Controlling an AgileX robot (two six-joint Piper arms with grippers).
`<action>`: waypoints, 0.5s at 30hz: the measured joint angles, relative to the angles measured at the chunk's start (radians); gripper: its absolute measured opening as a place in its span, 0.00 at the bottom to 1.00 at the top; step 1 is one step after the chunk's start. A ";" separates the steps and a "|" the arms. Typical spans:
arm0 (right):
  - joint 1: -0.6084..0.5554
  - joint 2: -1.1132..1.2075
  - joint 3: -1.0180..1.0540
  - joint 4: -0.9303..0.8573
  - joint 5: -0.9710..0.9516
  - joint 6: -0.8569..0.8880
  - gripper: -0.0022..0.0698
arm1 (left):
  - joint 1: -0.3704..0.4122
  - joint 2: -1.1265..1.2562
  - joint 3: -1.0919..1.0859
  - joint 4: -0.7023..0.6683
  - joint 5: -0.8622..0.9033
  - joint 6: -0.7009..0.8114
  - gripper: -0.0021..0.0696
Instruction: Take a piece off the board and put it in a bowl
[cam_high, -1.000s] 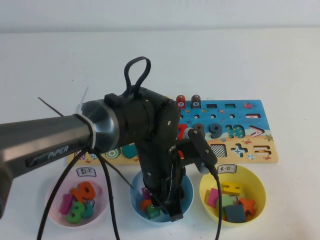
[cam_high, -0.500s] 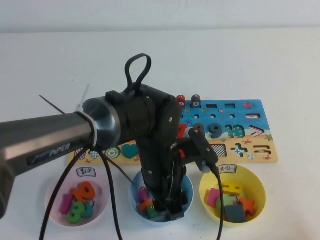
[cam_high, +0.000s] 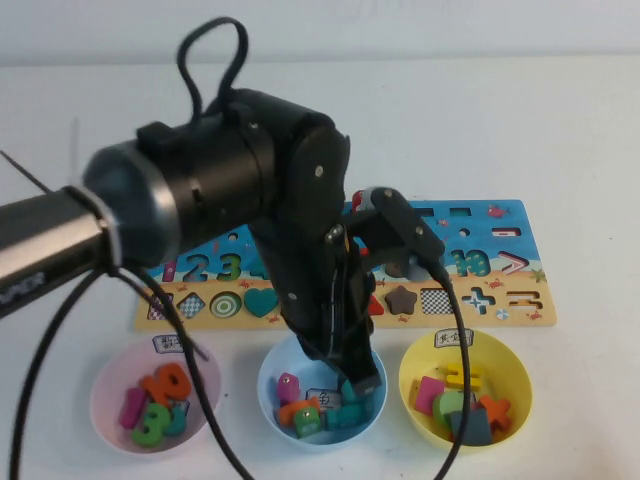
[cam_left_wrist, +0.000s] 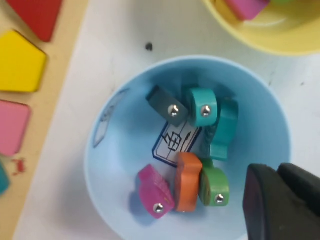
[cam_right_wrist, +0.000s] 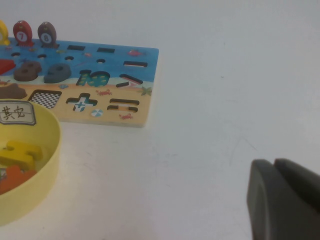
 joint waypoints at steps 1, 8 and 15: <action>0.000 0.000 0.000 0.000 0.000 0.000 0.01 | 0.000 -0.026 0.000 0.000 -0.010 -0.007 0.04; 0.000 0.000 0.000 0.000 0.000 0.000 0.01 | 0.000 -0.258 0.121 0.000 -0.200 -0.022 0.03; 0.000 0.000 0.000 0.000 0.000 0.000 0.01 | 0.000 -0.539 0.448 0.000 -0.479 -0.049 0.03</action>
